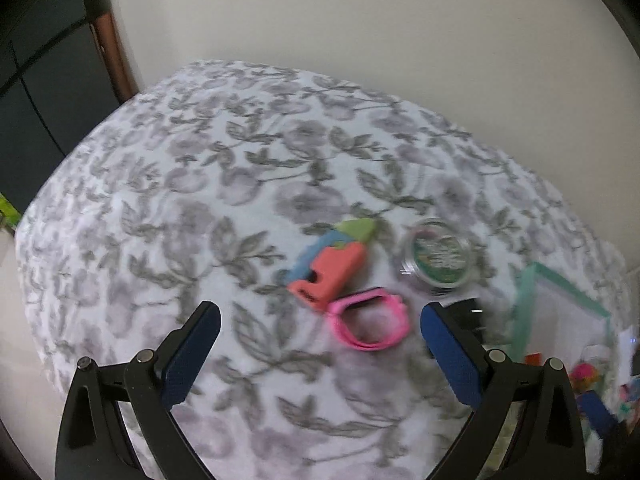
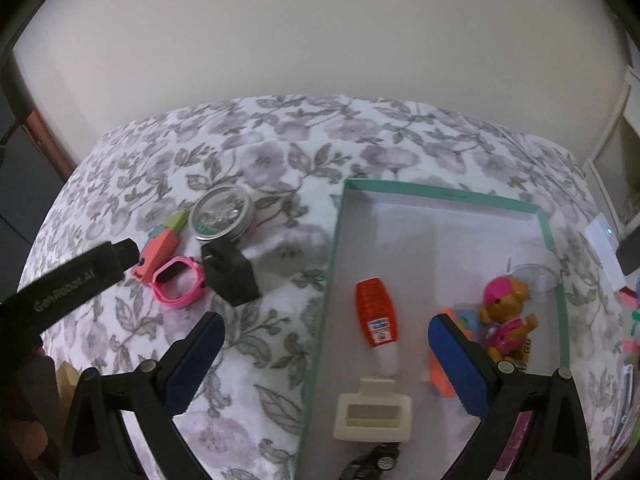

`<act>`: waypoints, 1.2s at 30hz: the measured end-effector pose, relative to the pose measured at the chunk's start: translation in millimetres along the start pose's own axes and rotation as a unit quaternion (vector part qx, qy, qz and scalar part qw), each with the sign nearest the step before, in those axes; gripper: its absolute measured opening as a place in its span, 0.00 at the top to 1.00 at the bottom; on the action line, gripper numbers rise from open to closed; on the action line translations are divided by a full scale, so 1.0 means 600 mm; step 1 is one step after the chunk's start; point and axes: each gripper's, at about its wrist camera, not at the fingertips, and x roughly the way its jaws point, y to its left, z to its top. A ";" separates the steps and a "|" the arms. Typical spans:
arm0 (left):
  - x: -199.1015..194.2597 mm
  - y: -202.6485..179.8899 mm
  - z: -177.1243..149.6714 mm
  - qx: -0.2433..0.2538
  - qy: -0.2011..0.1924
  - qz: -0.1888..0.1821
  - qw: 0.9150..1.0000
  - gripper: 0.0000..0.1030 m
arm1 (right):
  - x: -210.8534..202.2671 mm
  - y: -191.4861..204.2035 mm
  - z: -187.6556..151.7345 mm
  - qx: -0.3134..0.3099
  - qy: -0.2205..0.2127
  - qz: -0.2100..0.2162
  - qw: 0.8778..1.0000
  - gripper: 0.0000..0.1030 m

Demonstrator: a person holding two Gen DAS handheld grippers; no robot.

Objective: Organize rigid objects
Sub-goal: 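Move both tools back over the objects beside the tray, then grasp the blue-pink carrot-knife toy with the left tool while the right tool grasps the black charger plug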

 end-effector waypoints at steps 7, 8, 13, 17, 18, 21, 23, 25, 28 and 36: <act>0.021 0.060 -0.006 -0.019 0.008 -0.004 1.000 0.03 | 0.014 0.043 -0.004 -0.029 0.007 0.011 1.000 0.00; 0.023 0.066 -0.006 -0.020 0.010 -0.005 1.000 0.03 | 0.016 0.050 -0.004 -0.035 0.007 0.015 0.999 0.00; 0.041 0.092 -0.004 -0.032 0.032 -0.019 0.999 0.03 | 0.023 0.081 0.000 -0.051 0.002 0.038 0.998 0.00; 0.054 0.100 0.005 -0.033 0.042 -0.036 0.998 0.03 | 0.032 0.092 0.011 -0.048 -0.003 0.049 0.998 0.00; 0.057 0.100 0.007 -0.031 0.043 -0.041 0.998 0.03 | 0.035 0.094 0.013 -0.047 -0.004 0.052 0.998 0.00; 0.067 0.095 0.018 -0.017 0.046 -0.050 0.998 0.03 | 0.046 0.094 0.023 -0.041 -0.005 0.058 0.997 0.00; 0.075 0.088 0.025 -0.002 0.048 -0.057 0.997 0.03 | 0.057 0.094 0.030 -0.036 -0.004 0.061 0.998 0.04; 0.082 0.083 0.030 0.010 0.050 -0.061 0.997 0.03 | 0.067 0.094 0.035 -0.033 -0.001 0.061 0.998 0.06; 0.096 0.069 0.039 0.030 0.053 -0.066 0.996 0.03 | 0.087 0.097 0.039 -0.032 0.006 0.065 0.997 0.07; 0.137 0.040 0.051 0.045 0.067 -0.082 0.993 0.03 | 0.132 0.106 0.042 -0.038 0.024 0.060 0.997 0.22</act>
